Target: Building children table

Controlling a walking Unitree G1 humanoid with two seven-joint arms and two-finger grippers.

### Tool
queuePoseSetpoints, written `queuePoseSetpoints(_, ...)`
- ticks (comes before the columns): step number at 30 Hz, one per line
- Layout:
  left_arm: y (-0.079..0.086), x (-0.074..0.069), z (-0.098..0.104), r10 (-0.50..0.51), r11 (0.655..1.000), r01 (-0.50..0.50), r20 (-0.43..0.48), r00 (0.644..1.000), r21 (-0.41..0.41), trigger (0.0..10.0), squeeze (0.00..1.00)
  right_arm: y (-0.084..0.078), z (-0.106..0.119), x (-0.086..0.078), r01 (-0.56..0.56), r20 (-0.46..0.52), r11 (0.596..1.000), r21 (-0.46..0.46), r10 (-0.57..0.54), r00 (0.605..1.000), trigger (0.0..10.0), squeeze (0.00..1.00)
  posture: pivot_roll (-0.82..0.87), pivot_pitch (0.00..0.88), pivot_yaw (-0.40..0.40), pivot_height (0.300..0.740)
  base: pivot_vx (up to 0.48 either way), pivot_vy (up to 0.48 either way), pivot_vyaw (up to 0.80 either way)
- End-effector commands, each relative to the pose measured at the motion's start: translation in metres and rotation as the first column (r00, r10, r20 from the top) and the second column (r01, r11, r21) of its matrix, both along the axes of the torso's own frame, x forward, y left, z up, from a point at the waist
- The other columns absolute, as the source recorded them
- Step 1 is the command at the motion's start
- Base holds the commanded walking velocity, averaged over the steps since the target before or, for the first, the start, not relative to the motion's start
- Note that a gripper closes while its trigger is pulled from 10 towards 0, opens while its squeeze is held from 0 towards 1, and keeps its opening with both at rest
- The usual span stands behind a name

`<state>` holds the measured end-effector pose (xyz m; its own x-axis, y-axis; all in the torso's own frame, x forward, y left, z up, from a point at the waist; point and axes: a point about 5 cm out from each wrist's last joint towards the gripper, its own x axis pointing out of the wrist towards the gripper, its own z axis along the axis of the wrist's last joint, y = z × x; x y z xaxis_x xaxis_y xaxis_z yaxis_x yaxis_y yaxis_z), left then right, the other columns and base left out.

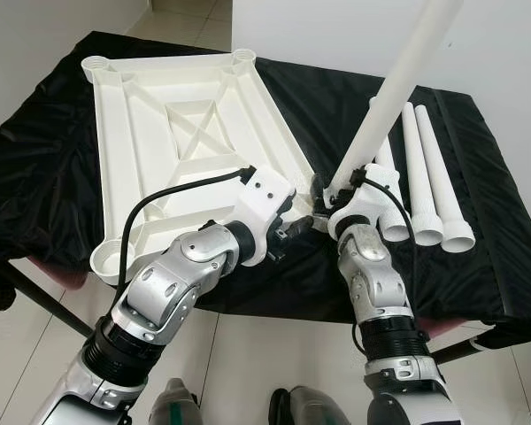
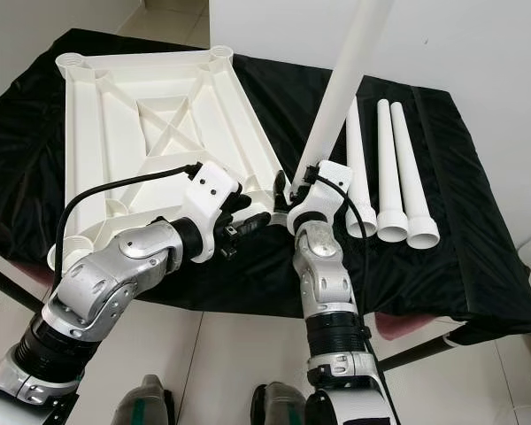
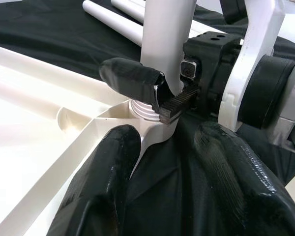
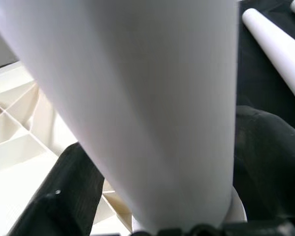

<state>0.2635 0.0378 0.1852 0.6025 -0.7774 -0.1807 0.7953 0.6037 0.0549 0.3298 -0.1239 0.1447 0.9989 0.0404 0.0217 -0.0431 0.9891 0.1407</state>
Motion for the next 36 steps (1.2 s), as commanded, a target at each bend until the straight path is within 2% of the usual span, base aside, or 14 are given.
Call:
queuePoseSetpoints(1, -0.005, -0.005, 0.001, -0.077, 0.997, 0.077, -0.001, 0.997, -0.008, 10.0, 0.00, -0.003, 0.000, 0.002, -0.018, -0.002, 1.000, 0.004, 0.018, 1.000, 10.0, 1.00, 0.00, 0.000, -0.071, 0.740, 0.000, 0.000, 0.00)
queuePoseSetpoints(3, -0.006, -0.005, 0.001, -0.079, 0.997, 0.079, -0.001, 0.997, -0.009, 10.0, 0.00, -0.013, 0.002, 0.009, -0.083, 0.011, 0.995, -0.052, 0.083, 0.996, 10.0, 1.00, 0.00, 0.000, -0.071, 0.740, 0.000, 0.000, 0.00)
queuePoseSetpoints(4, -0.006, -0.005, 0.001, -0.079, 0.997, 0.079, -0.002, 0.997, -0.010, 10.0, 0.00, -0.018, 0.002, 0.012, -0.119, 0.007, 0.990, -0.076, 0.120, 0.993, 10.0, 0.57, 0.00, 0.000, -0.071, 0.740, 0.000, 0.000, 0.00)
queuePoseSetpoints(5, -0.006, -0.005, 0.001, -0.079, 0.997, 0.079, -0.001, 0.997, -0.010, 10.0, 0.00, -0.021, 0.002, 0.015, -0.162, 0.003, 0.984, -0.079, 0.163, 0.987, 10.0, 0.00, 0.00, 0.000, -0.070, 0.740, 0.000, 0.000, 0.00)
queuePoseSetpoints(9, -0.006, -0.005, 0.002, -0.080, 0.997, 0.080, 0.000, 0.997, -0.011, 10.0, 0.00, -0.025, 0.002, 0.018, -0.285, 0.002, 0.955, -0.080, 0.286, 0.958, 10.0, 0.00, 0.00, 0.000, -0.070, 0.740, 0.000, 0.000, 0.00)
queuePoseSetpoints(14, -0.005, -0.003, 0.003, -0.072, 0.997, 0.072, 0.006, 0.997, -0.012, 10.0, 0.00, -0.035, -0.004, 0.023, -0.429, -0.038, 0.885, -0.184, 0.429, 0.902, 10.0, 0.00, 0.00, 0.000, -0.073, 0.740, 0.000, 0.000, 0.00)
queuePoseSetpoints(19, -0.004, -0.002, 0.004, -0.066, 0.998, 0.066, 0.009, 0.998, -0.013, 10.0, 0.00, -0.035, -0.011, 0.026, -0.506, -0.069, 0.846, -0.166, 0.502, 0.862, 10.0, 0.00, 0.00, 0.002, -0.073, 0.740, 0.000, 0.000, 0.00)
queuePoseSetpoints(28, -0.002, -0.002, 0.005, -0.059, 0.998, 0.059, 0.010, 0.998, -0.014, 10.0, 0.00, -0.037, -0.008, 0.032, -0.527, -0.042, 0.831, -0.177, 0.528, 0.848, 10.0, 0.00, 0.01, 0.008, -0.070, 0.740, 0.000, 0.000, 0.00)
queuePoseSetpoints(29, -0.002, -0.002, 0.005, -0.058, 0.998, 0.058, 0.010, 0.998, -0.014, 10.0, 0.00, -0.039, -0.007, 0.033, -0.519, -0.034, 0.837, -0.175, 0.522, 0.852, 4.9, 0.00, 0.01, 0.012, -0.069, 0.740, 0.000, 0.000, 0.00)
queuePoseSetpoints(30, -0.002, -0.002, 0.006, -0.057, 0.998, 0.057, 0.010, 0.998, -0.015, 10.0, 0.00, -0.041, -0.006, 0.034, -0.510, -0.029, 0.844, -0.163, 0.513, 0.858, 4.9, 0.00, 0.01, 0.012, -0.069, 0.740, 0.000, 0.000, 0.00)
queuePoseSetpoints(31, -0.002, -0.002, 0.006, -0.056, 0.998, 0.056, 0.009, 0.998, -0.016, 10.0, 0.00, -0.044, -0.005, 0.035, -0.504, -0.022, 0.848, -0.166, 0.507, 0.861, 2.0, 0.00, 0.01, 0.011, -0.070, 0.740, 0.000, 0.000, 0.00)
queuePoseSetpoints(32, -0.002, -0.002, 0.006, -0.056, 0.998, 0.056, 0.009, 0.998, -0.016, 10.0, 0.00, -0.044, -0.005, 0.035, -0.504, -0.022, 0.848, -0.166, 0.507, 0.861, 2.0, 0.00, 0.01, 0.011, -0.070, 0.740, 0.000, 0.000, 0.00)
queuePoseSetpoints(33, -0.003, -0.002, 0.006, -0.057, 0.998, 0.058, 0.009, 0.998, -0.019, 10.0, 0.00, -0.046, -0.004, 0.036, -0.499, -0.022, 0.850, -0.166, 0.503, 0.864, 0.0, 0.00, 0.01, 0.015, -0.069, 0.740, 0.000, 0.000, 0.00)
queuePoseSetpoints(36, -0.003, -0.002, 0.006, -0.059, 0.998, 0.059, 0.009, 0.998, -0.019, 10.0, 0.00, -0.048, -0.004, 0.037, -0.501, -0.020, 0.848, -0.170, 0.506, 0.863, 0.0, 0.00, 0.01, 0.015, -0.069, 0.740, 0.000, 0.000, 0.00)
